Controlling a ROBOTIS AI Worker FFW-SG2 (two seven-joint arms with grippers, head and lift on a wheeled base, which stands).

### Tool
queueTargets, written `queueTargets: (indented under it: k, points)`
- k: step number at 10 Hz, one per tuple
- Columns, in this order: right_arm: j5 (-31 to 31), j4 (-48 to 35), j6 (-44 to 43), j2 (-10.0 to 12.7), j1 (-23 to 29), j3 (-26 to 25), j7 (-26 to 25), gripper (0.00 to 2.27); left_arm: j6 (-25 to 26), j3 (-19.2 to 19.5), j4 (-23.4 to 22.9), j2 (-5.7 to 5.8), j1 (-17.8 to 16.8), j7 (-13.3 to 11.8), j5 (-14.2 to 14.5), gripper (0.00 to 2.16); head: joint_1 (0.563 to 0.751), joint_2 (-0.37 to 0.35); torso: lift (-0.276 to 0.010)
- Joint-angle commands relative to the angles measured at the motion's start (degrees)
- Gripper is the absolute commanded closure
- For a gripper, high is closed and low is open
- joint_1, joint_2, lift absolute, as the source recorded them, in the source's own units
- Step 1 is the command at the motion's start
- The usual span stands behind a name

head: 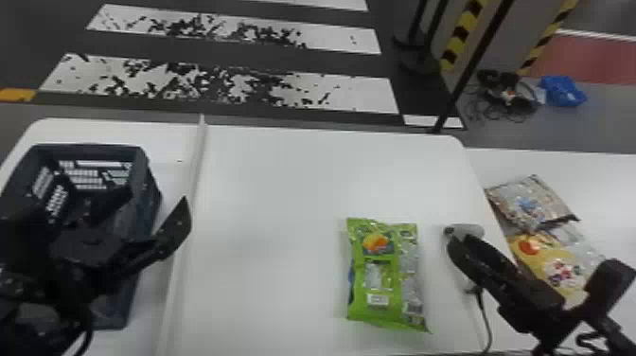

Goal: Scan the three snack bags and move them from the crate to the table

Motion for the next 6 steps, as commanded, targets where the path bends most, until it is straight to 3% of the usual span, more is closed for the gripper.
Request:
queueTargets:
  k: [1, 6]
  points:
    - [2.65, 0.17, -1.53, 0.02, -0.26, -3.45, -1.04, 0.05, 0.0, -0.05, 0.09, 0.0, -0.09, 0.01, 0.0, 0.03, 0.695, -0.209, -0.062]
    - [12.41, 14.41, -1.0, -2.26, -8.7, -0.81, -2.8, 0.08, 0.0, -0.13, -0.08, -0.09, -0.35, 0.27, 0.0, 0.03, 0.695, -0.306, -0.062]
